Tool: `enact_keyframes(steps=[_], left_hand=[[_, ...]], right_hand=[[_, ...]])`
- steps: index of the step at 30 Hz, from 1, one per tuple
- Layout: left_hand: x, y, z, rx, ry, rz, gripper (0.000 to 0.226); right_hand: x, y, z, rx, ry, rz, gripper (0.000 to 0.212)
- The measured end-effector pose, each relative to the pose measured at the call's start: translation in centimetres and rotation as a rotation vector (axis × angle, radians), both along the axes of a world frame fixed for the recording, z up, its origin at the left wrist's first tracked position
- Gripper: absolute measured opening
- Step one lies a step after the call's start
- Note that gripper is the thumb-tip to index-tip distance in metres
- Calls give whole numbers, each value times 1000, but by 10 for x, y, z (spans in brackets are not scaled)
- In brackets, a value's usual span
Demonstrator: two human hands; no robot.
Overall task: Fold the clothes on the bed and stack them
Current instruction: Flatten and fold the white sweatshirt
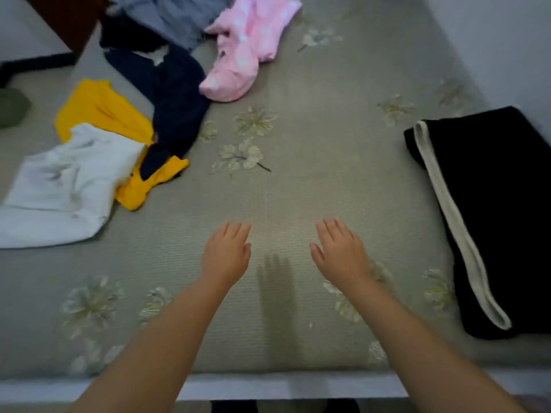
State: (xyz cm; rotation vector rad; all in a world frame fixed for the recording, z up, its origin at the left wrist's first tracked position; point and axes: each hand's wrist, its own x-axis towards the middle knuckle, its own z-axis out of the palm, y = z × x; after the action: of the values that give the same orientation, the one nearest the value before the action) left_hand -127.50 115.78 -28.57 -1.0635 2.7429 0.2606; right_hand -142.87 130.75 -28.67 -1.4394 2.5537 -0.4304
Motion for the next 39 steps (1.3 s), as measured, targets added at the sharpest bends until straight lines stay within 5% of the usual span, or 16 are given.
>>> enact_keyframes(steps=[12, 15, 24, 28, 32, 39], left_hand=[[236, -225, -27, 31, 167, 285, 44], [280, -258, -50, 61, 87, 328, 45], [373, -346, -123, 154, 131, 455, 59], [382, -355, -139, 137, 148, 422, 70], [383, -354, -138, 153, 178, 395, 68], [344, -339, -89, -86, 468, 116, 47]], right_hand=[[187, -248, -5, 46, 35, 271, 38], [218, -295, -23, 101, 12, 284, 37], [334, -455, -83, 433, 83, 602, 70], [348, -480, -107, 465, 132, 584, 49], [339, -480, -101, 90, 80, 604, 20], [282, -393, -58, 35, 34, 550, 29]])
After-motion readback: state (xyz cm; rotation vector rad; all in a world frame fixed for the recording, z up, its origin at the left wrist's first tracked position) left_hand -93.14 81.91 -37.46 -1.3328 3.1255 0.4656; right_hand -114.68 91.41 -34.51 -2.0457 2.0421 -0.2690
